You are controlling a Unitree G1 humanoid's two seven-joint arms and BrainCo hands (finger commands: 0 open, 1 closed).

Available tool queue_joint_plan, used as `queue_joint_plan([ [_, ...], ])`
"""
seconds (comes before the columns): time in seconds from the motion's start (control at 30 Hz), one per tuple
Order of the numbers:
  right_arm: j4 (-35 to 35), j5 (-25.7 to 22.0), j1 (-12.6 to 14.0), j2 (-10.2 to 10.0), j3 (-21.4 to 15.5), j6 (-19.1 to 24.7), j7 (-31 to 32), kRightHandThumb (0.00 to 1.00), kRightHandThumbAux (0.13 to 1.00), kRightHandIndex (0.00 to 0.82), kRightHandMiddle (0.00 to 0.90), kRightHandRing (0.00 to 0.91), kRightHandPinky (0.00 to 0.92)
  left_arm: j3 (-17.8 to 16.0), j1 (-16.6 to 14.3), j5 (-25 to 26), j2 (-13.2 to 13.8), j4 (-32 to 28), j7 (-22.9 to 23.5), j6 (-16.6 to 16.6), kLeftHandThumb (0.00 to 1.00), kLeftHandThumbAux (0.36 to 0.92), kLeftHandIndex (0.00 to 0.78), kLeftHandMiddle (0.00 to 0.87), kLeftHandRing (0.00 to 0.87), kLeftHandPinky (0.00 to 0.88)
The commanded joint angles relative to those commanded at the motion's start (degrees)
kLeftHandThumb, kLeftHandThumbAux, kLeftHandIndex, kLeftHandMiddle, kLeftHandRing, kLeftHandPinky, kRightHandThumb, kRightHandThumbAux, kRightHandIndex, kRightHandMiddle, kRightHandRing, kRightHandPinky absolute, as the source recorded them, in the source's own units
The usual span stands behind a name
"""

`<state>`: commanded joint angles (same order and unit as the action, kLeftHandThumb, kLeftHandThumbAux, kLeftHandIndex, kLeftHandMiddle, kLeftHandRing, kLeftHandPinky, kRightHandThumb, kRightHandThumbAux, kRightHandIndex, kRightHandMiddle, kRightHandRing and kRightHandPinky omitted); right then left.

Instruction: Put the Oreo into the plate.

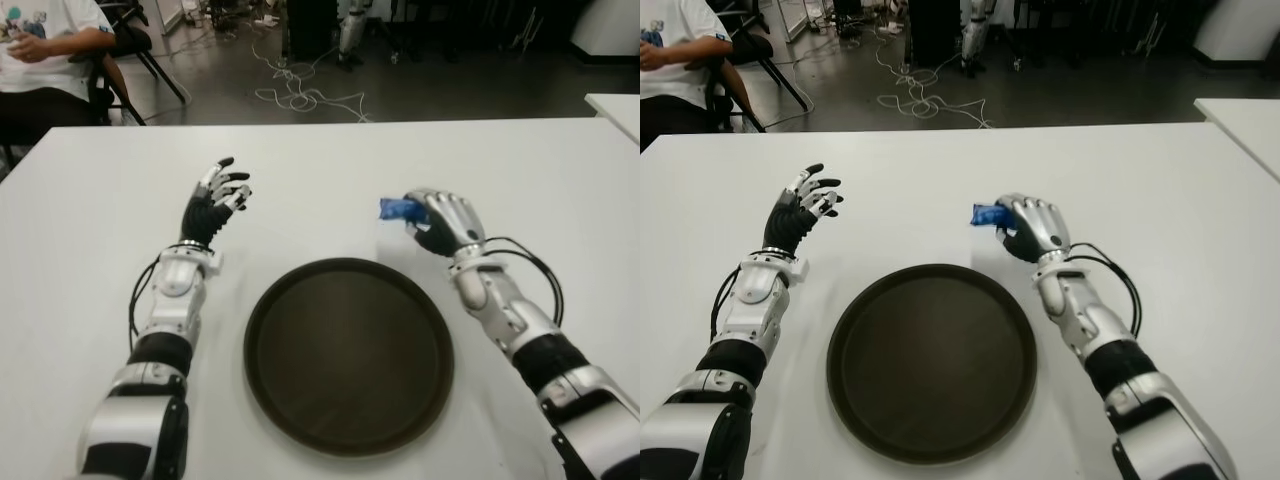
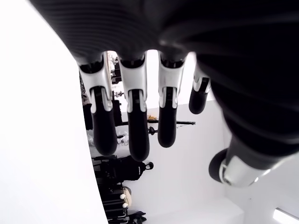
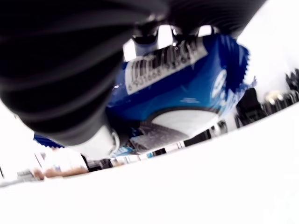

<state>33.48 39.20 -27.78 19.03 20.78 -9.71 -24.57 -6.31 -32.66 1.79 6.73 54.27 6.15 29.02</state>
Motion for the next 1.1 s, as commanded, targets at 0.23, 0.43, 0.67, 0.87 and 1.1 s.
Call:
queue_joint_plan([
  [0.23, -5.62, -0.50, 1.59, 1.12, -2.63, -2.63, -0.40, 0.680, 0.738, 0.428, 0.735, 0.751, 0.747, -0.05, -0.13, 0.10, 0.14, 0.40, 0.47, 0.28, 0.246, 0.616, 0.136, 0.284, 0.328, 0.398],
  [0.43, -14.05, -0.11, 4.93, 2.83, -4.80, -3.63, 0.53, 0.681, 0.738, 0.428, 0.745, 0.754, 0.744, -0.23, -0.11, 0.38, 0.03, 0.62, 0.75, 0.73, 0.249, 0.622, 0.133, 0.279, 0.324, 0.400],
  [0.67, -17.55, -0.75, 6.23, 3.79, -6.12, -9.47, -0.06, 0.681, 0.738, 0.427, 0.741, 0.751, 0.747, -0.25, -0.12, 0.24, -0.12, 0.48, 0.33, 0.86, 0.245, 0.623, 0.134, 0.276, 0.320, 0.402],
  [0.87, -17.72, -0.36, 6.74, 4.01, -3.70, -15.93, 2.51, 0.680, 0.738, 0.426, 0.738, 0.753, 0.755, -0.19, -0.06, 0.03, -0.17, 0.34, -0.17, 0.69, 0.247, 0.620, 0.138, 0.279, 0.326, 0.412],
  [1.1, -14.72, 0.46, 5.98, 4.99, 0.48, -18.31, 11.31, 0.680, 0.738, 0.428, 0.750, 0.762, 0.766, -0.05, -0.02, 0.00, -0.07, -0.01, -0.02, 0.31, 0.246, 0.605, 0.139, 0.280, 0.329, 0.413],
])
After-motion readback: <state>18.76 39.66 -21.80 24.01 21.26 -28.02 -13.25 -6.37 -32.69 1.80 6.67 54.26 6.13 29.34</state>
